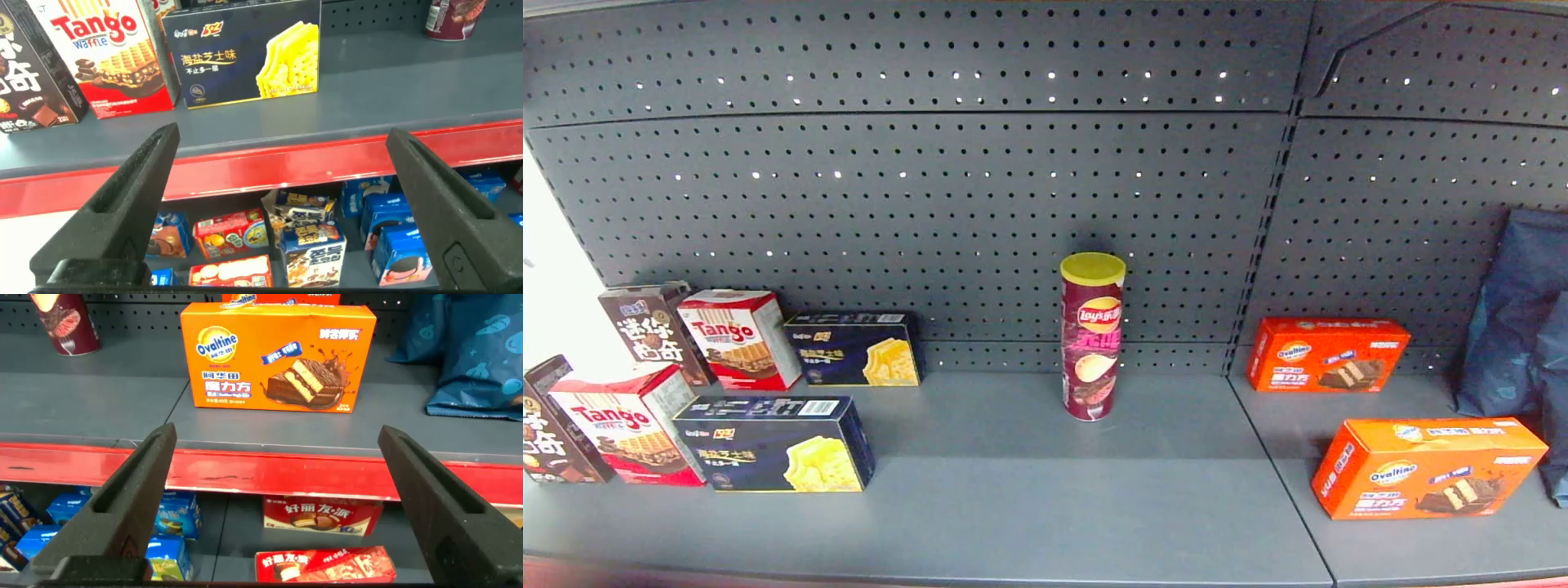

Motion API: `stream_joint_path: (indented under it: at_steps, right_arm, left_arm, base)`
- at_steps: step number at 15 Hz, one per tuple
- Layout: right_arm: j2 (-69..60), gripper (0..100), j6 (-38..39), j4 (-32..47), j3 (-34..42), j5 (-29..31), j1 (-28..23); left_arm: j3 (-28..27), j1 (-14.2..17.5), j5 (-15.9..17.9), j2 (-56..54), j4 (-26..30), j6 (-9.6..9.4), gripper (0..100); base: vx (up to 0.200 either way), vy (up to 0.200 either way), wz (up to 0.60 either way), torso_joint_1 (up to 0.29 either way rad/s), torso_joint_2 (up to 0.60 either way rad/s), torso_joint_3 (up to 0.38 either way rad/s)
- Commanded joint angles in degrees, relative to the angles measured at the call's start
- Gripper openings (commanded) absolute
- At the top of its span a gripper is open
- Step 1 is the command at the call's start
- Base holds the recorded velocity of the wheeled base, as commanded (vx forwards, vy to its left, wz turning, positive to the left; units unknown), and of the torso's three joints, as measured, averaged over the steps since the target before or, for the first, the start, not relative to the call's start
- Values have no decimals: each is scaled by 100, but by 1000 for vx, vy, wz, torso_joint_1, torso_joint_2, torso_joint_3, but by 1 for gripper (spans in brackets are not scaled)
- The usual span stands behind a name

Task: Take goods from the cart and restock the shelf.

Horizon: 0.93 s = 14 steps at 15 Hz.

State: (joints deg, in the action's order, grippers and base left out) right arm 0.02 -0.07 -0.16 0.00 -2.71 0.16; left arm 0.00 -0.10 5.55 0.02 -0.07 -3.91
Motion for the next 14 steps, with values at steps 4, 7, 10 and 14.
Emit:
stream_joint_path:
  at_steps: [4, 7, 10, 14]
  right_arm:
    - [-2, 100, -1, -2, 0, -2, 2]
    - [-2, 100, -1, -2, 0, -2, 2]
    - [-2, 100, -1, -2, 0, 7, 2]
    - [-2, 100, -10, -2, 0, 25, 2]
  left_arm:
    - [0, 1, -1, -2, -1, 13, 100]
    - [0, 1, 17, 6, -1, 31, 100]
    - [0, 1, 8, 6, -1, 31, 100]
    - [0, 1, 8, 6, -1, 22, 100]
  base:
    - [0, 0, 0, 0, 0, 0]
    - [0, 0, 0, 0, 0, 0]
    - [0, 0, 0, 0, 0, 0]
    - [0, 0, 600, 4, 5, 2]
